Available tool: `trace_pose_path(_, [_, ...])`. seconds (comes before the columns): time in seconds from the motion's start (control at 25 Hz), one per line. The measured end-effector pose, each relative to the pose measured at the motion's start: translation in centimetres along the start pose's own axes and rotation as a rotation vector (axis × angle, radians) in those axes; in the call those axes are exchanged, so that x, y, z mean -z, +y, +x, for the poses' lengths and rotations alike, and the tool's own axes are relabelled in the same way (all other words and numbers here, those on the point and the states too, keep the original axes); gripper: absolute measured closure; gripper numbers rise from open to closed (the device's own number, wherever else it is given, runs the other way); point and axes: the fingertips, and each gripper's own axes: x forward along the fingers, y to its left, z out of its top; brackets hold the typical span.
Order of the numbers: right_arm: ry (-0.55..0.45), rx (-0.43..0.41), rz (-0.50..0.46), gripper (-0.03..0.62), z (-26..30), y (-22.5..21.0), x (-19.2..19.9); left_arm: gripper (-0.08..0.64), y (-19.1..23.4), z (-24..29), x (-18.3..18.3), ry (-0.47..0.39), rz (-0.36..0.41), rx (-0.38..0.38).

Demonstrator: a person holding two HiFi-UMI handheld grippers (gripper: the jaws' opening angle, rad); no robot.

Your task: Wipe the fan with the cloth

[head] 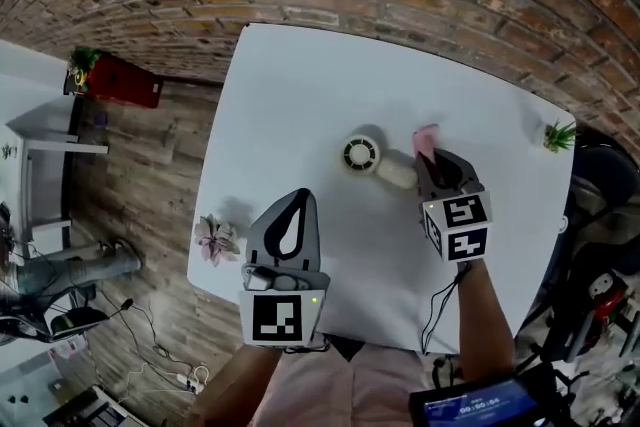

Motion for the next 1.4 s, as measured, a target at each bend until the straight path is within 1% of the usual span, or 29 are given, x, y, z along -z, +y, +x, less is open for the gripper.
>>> trace_pose_path(0.12, [0.046, -0.040, -0.002, 0.549, 0.0, 1.7, 1.1, 0.548, 0.4, 0.1, 1.1, 0.023, -0.001, 0.010])
trace_pose_path(0.2, [0.054, -0.072, -0.007, 0.549, -0.4, 3.5, 1.5, 0.546, 0.1, 0.3, 1.8, 0.038, -0.005, 0.050])
trace_pose_path(0.24, [0.057, -0.097, -0.010, 0.549, -0.6, 4.7, 1.6, 0.529, -0.2, 0.5, 2.3, 0.051, -0.006, 0.078])
trace_pose_path(0.32, [0.057, -0.163, -0.019, 0.549, -1.1, 7.4, 1.9, 0.411, -0.9, 0.8, 3.3, 0.087, -0.013, 0.132])
trace_pose_path(0.36, [0.055, -0.190, -0.022, 0.549, -1.3, 8.5, 2.0, 0.382, -1.1, 1.1, 3.6, 0.102, -0.019, 0.152])
trace_pose_path(0.4, [0.052, -0.205, -0.022, 0.549, -1.4, 9.2, 2.0, 0.370, -1.3, 1.5, 4.0, 0.118, -0.021, 0.172])
trace_pose_path(0.48, [0.045, -0.205, -0.004, 0.549, -1.9, 9.4, 2.1, 0.319, -2.0, 2.4, 5.0, 0.165, 0.003, 0.230])
trace_pose_path(0.56, [0.039, -0.200, 0.019, 0.549, -2.6, 8.9, 2.3, 0.287, -3.1, 3.4, 6.5, 0.237, 0.047, 0.303])
trace_pose_path(0.6, [0.037, -0.199, 0.025, 0.549, -3.0, 8.7, 2.4, 0.259, -3.7, 3.8, 7.4, 0.280, 0.065, 0.334])
trace_pose_path(0.68, [0.036, -0.193, 0.030, 0.549, -3.8, 8.2, 2.7, 0.245, -4.9, 4.4, 8.8, 0.359, 0.080, 0.375])
trace_pose_path(0.8, [0.031, -0.170, 0.043, 0.548, -4.9, 7.4, 2.8, 0.239, -6.8, 5.2, 10.0, 0.428, 0.084, 0.397])
trace_pose_path(0.92, [0.024, -0.157, 0.049, 0.548, -5.8, 7.0, 2.6, 0.239, -7.4, 6.2, 11.5, 0.493, 0.087, 0.367])
trace_pose_path(1.0, [0.021, -0.155, 0.047, 0.548, -6.3, 7.0, 2.5, 0.241, -7.3, 6.8, 12.4, 0.531, 0.109, 0.335])
trace_pose_path(1.08, [0.019, -0.156, 0.048, 0.548, -6.8, 6.9, 2.5, 0.250, -7.1, 7.2, 12.9, 0.553, 0.148, 0.320])
trace_pose_path(1.12, [0.018, -0.156, 0.049, 0.548, -7.0, 6.9, 2.5, 0.290, -7.1, 7.3, 13.1, 0.558, 0.172, 0.325])
trace_pose_path(1.2, [0.016, -0.158, 0.050, 0.548, -7.3, 6.8, 2.5, 0.307, -7.3, 7.3, 13.1, 0.564, 0.212, 0.356])
trace_pose_path(1.28, [0.021, -0.169, 0.050, 0.548, -7.6, 6.9, 2.6, 0.331, -7.6, 7.2, 13.1, 0.574, 0.249, 0.403])
trace_pose_path(1.4, [0.042, -0.222, 0.048, 0.548, -7.6, 7.8, 3.3, 0.344, -7.9, 7.0, 13.4, 0.602, 0.305, 0.491])
